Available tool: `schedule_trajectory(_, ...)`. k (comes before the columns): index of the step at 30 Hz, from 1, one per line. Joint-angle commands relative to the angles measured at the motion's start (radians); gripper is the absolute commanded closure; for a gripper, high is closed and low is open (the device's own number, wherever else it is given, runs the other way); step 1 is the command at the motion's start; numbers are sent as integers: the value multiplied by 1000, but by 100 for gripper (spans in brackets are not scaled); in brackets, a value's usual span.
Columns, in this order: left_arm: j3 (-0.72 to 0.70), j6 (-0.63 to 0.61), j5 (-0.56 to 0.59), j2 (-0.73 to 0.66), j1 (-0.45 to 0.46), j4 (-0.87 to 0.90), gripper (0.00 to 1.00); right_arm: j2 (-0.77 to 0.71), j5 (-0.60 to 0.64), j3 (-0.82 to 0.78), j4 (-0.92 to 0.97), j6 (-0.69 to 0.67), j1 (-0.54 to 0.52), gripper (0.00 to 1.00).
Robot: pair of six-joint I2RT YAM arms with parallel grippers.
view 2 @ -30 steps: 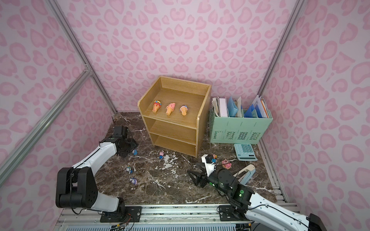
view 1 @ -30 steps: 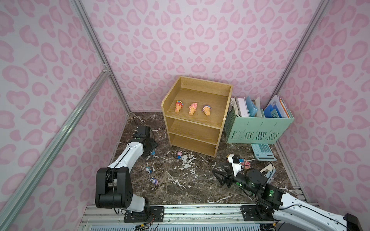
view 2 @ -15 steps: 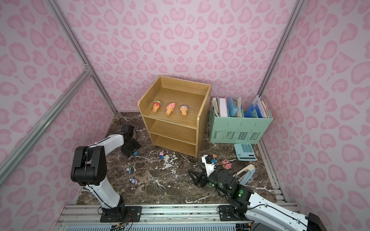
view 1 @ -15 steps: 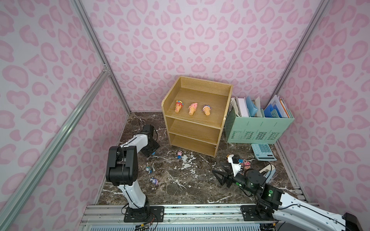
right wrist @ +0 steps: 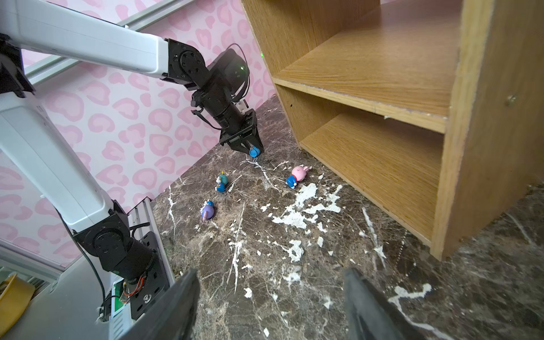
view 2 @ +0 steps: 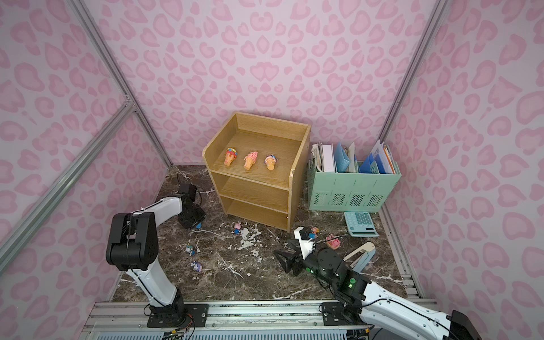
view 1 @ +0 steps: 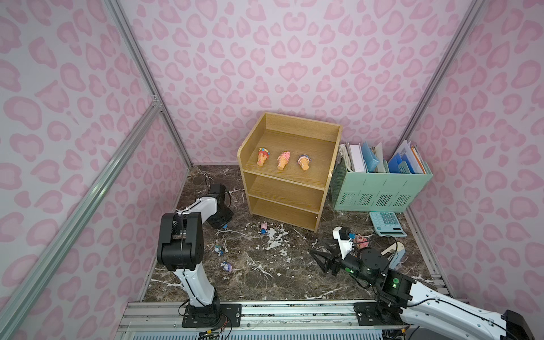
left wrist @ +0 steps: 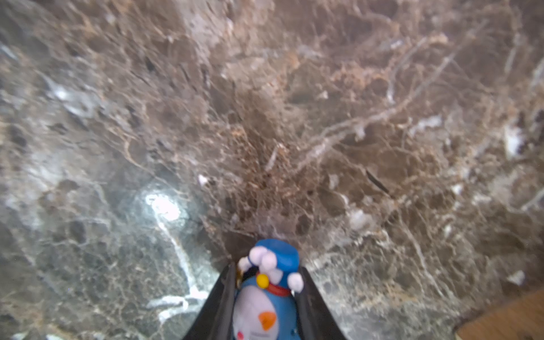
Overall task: Organize plastic toys on shelves
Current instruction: Pick up the plastic toy at the center of the board.
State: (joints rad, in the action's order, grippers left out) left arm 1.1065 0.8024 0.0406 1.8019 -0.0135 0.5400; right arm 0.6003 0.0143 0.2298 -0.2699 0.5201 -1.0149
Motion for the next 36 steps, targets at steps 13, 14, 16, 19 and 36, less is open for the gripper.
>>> schedule_trajectory(13, -349, -216, -313, -542, 392, -15, 72, -27, -519, 17, -90, 160, 364, 20)
schedule_trajectory(14, -365, -221, -309, -575, 435, -12, 72, -24, -558, 25, -83, 168, 392, 20)
schedule_trajectory(16, -395, -247, -303, -644, 553, -30, 72, -11, -619, 47, -47, 173, 434, 20)
schedule_trajectory(19, -409, -309, -261, -700, 703, -68, 73, 25, -651, 74, -4, 164, 444, 20)
schedule_trajectory(36, -342, -1392, -193, -675, 1062, -297, 73, 71, -640, -22, -74, 408, 321, 21)
